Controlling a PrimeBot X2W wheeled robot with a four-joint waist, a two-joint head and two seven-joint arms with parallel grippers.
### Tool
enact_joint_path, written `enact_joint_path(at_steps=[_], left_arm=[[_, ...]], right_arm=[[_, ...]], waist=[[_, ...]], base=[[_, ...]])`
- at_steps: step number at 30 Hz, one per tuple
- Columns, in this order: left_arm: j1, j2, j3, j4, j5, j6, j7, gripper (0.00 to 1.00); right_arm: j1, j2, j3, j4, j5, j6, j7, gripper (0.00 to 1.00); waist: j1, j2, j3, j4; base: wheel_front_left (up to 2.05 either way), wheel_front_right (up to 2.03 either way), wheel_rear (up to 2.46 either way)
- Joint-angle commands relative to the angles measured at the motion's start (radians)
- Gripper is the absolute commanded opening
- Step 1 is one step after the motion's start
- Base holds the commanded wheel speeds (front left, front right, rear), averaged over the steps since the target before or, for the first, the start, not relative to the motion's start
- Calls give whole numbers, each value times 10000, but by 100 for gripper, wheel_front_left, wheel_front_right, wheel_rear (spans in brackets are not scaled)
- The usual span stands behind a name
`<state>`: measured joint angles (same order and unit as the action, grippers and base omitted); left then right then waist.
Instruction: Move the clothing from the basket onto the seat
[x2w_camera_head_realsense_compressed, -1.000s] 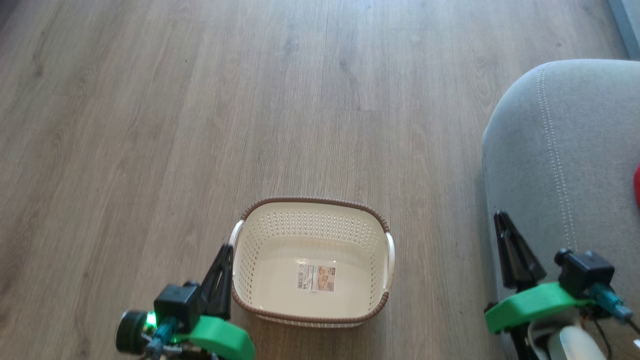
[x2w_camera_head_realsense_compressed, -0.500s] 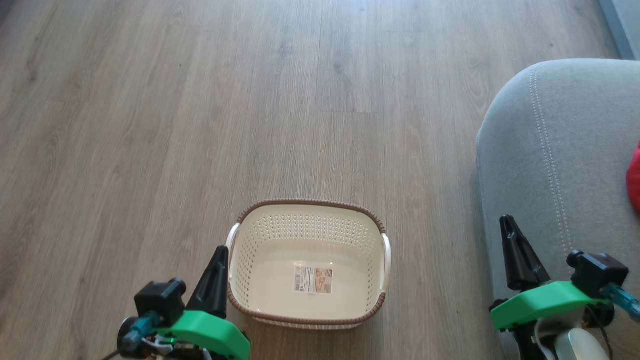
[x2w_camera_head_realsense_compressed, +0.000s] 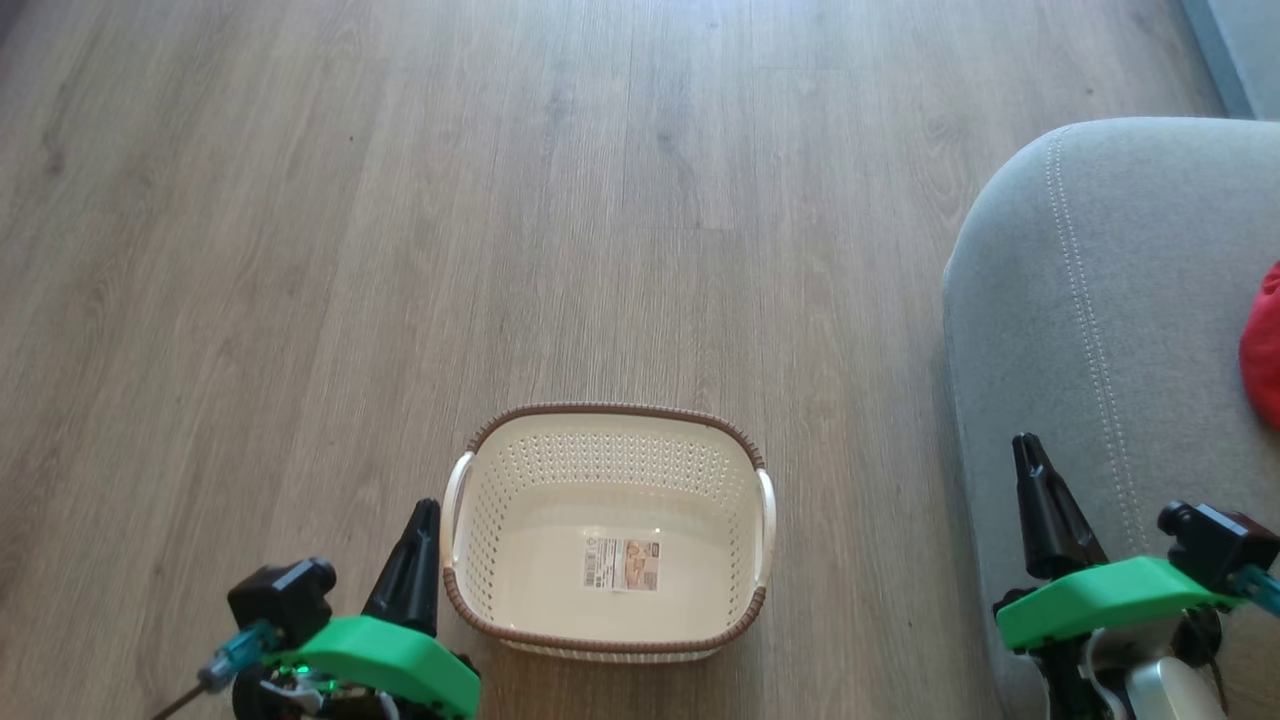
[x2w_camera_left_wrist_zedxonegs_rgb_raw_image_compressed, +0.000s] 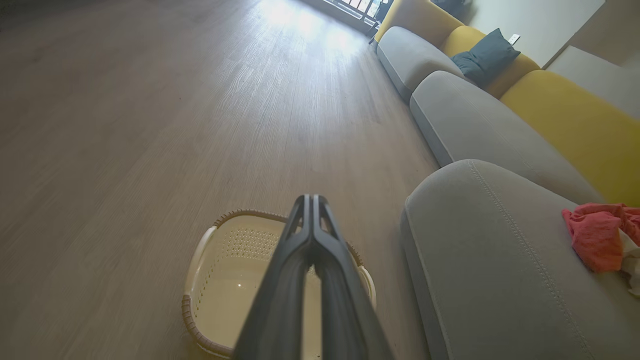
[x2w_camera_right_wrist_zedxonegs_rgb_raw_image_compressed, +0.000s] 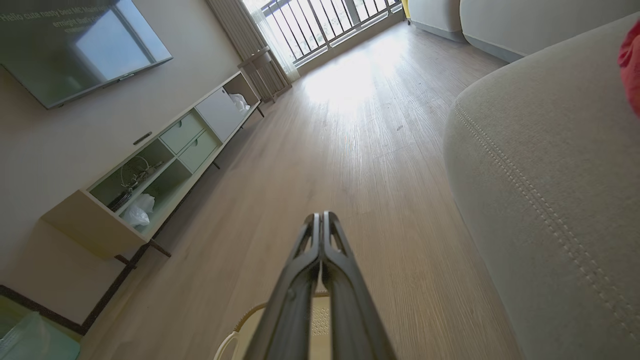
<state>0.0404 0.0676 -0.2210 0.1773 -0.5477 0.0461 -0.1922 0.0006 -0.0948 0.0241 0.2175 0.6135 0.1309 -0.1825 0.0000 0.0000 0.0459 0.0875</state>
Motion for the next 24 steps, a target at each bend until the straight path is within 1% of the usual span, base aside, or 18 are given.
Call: enact_joint_path(at_steps=[1,24], left_arm=[[-539,108,257,-282,-283,-65,73,0],[-743,172,811,-84,-2890,-470,635,0]], right_arm=[[-491,0,-58,-278,283,1,75,0],[-624,45,-287,-153,2653,0,692,0]], waist=[[0,0,-6,-12],[0,0,-105,-217]], base=[[0,0,0],[0,0,0]])
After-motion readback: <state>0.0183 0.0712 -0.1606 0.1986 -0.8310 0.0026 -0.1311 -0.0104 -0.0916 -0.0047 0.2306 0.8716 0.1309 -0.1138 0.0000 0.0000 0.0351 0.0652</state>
